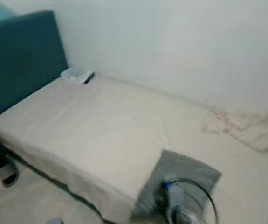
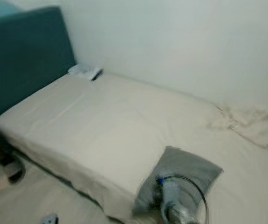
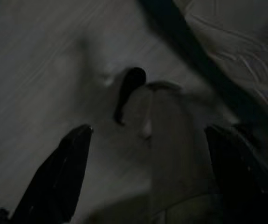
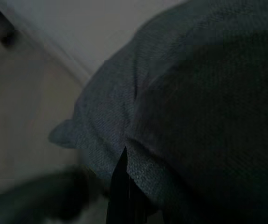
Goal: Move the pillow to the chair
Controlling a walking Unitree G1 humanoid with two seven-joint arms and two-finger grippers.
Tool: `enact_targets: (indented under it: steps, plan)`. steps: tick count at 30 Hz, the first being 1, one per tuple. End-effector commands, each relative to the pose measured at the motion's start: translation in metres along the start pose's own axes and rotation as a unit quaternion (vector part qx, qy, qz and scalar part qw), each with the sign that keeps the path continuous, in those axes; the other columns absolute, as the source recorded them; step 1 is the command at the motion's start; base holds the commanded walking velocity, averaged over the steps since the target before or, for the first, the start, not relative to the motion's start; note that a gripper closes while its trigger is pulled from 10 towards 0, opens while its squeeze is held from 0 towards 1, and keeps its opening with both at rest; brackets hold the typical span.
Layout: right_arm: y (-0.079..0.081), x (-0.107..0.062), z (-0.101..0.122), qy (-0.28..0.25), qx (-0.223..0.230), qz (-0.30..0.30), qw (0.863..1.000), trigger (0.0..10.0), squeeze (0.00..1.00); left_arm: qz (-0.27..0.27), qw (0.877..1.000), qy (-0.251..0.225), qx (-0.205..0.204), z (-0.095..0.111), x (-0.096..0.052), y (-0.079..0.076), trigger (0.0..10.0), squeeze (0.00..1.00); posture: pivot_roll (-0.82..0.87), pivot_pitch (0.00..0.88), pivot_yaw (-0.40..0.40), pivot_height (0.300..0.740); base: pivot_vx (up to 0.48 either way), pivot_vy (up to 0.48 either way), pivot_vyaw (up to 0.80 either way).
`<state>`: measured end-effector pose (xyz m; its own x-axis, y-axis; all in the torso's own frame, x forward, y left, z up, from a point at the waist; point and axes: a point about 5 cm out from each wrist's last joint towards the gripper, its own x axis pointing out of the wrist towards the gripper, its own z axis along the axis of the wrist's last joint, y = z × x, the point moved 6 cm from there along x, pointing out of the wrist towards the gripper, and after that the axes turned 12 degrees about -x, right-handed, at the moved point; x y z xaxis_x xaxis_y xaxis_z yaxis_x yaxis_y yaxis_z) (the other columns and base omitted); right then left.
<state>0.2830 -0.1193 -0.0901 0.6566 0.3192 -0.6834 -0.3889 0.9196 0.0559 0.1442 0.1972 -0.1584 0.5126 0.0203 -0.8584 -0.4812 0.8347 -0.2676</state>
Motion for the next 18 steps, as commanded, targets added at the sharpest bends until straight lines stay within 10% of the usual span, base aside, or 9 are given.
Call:
enact_targets:
  steps: [1, 18]
  plan:
    - [0.002, 0.002, 0.014, -0.022, -0.008, 0.008, 1.000, 10.0, 0.00, 0.002, 1.000, 0.007, 0.002, -0.005, -0.001, 0.003, 10.0, 0.00, -0.03, 0.050, -0.025, 0.740, 0.000, 0.000, 0.78]
    - [0.014, 0.008, 0.078, -0.114, -0.015, 0.037, 0.993, 10.0, 0.00, -0.002, 1.000, 0.011, 0.005, -0.007, -0.001, 0.001, 10.0, 0.00, -0.03, 0.049, -0.033, 0.740, 0.000, 0.000, 0.78]
